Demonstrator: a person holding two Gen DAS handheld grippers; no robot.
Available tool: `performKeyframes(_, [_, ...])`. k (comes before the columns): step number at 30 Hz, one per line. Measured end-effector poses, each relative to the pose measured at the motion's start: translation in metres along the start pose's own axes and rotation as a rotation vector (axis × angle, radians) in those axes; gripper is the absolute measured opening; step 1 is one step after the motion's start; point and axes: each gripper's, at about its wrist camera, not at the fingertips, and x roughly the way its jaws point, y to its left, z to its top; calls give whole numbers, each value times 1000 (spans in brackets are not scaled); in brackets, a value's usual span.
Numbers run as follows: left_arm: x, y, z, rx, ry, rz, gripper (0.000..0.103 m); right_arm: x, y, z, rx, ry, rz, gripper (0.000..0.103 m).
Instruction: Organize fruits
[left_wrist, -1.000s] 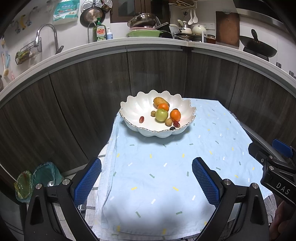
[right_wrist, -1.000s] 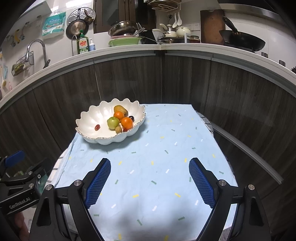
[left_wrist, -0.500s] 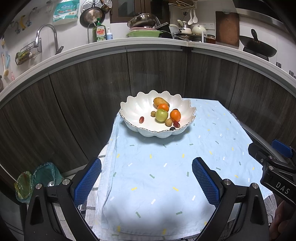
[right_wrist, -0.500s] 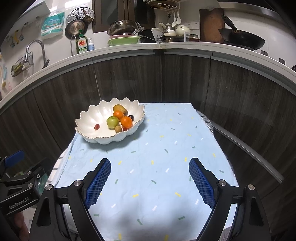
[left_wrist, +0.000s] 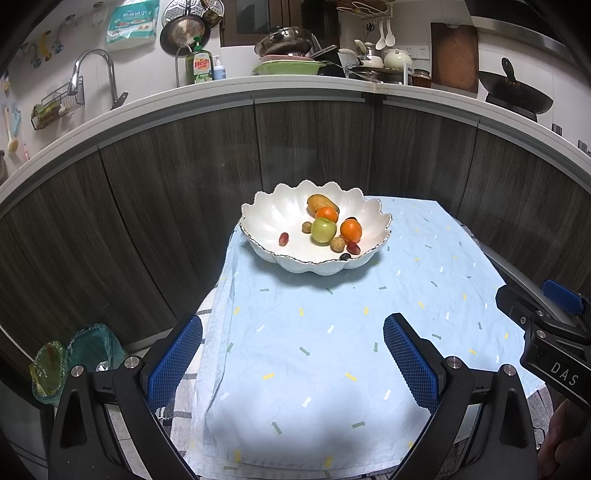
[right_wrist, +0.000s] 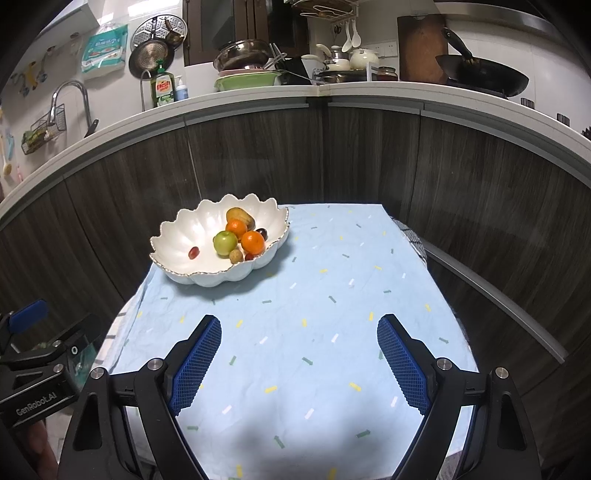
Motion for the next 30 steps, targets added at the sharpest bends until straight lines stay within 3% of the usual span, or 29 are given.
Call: performKeyframes(30, [5, 0, -2, 0, 17, 5, 103, 0, 0, -2, 10, 4, 2, 87])
